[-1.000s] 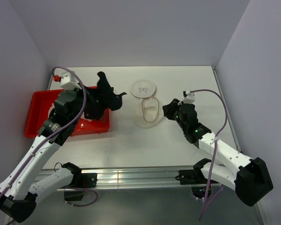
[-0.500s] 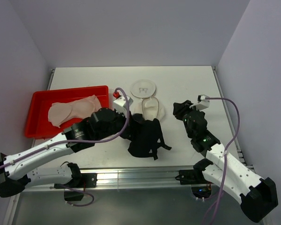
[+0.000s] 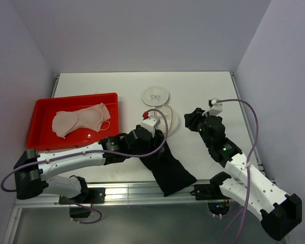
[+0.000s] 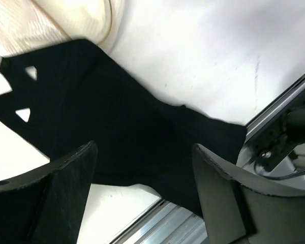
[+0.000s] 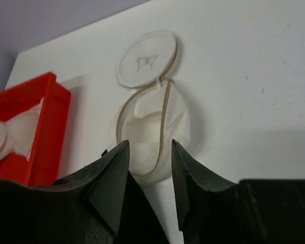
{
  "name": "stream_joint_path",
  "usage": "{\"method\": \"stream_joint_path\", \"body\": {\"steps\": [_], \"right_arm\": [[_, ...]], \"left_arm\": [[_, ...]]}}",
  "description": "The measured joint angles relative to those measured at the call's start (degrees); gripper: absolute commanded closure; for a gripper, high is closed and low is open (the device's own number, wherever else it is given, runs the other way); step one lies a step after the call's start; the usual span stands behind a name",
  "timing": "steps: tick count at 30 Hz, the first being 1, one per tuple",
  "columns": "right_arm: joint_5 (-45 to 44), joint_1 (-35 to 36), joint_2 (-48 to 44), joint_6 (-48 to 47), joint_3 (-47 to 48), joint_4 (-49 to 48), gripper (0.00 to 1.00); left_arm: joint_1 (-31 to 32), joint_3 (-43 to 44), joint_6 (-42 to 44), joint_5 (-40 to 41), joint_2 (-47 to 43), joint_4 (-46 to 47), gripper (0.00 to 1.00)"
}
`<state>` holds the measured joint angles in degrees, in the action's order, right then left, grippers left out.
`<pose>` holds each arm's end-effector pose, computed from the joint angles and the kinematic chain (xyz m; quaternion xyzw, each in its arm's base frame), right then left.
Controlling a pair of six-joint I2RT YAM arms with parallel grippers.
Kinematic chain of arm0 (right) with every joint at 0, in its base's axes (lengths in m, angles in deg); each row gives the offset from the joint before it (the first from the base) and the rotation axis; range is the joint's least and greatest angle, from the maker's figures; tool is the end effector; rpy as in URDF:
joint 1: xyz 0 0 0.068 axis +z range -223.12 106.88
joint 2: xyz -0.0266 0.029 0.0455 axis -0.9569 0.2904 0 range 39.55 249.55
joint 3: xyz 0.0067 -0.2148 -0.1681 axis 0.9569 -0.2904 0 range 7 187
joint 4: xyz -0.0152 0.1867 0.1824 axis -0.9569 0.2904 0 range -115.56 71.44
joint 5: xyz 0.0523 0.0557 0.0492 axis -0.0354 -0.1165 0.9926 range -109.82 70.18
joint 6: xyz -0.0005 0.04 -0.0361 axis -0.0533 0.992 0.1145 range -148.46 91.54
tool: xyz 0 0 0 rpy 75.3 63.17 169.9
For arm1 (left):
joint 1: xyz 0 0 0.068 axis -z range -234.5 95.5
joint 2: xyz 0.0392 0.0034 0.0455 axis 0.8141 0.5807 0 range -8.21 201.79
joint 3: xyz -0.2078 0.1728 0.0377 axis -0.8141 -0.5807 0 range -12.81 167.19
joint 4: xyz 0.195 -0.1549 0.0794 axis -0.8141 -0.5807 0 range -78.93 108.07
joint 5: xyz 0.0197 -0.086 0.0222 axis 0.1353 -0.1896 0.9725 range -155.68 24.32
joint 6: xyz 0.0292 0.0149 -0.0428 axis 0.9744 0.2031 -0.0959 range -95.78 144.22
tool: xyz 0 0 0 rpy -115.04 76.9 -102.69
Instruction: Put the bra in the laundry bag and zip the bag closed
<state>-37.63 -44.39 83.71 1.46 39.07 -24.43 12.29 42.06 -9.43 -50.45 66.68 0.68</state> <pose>0.1699 0.0807 0.2802 0.1041 0.7733 0.1947 0.5944 0.1220 -0.2610 0.2751 0.1972 0.8685 -0.2614 0.3723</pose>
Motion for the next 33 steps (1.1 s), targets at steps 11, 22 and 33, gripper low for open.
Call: {"method": "stream_joint_path", "body": {"steps": [11,22,33], "right_arm": [[13.0,9.5,18.5,-4.1,3.6,6.3,0.71],[19.1,11.1,35.3,-5.0,3.6,0.7,0.36],[26.2,10.5,38.3,-3.1,2.7,-6.8,0.63]], "left_arm": [[-6.2,-1.9,-1.7,6.4,-17.4,3.8,0.35],[-7.5,-15.9,-8.2,9.0,-28.3,3.7,0.38],[-7.6,-20.0,-10.8,8.4,-31.1,3.4,0.37]]}}
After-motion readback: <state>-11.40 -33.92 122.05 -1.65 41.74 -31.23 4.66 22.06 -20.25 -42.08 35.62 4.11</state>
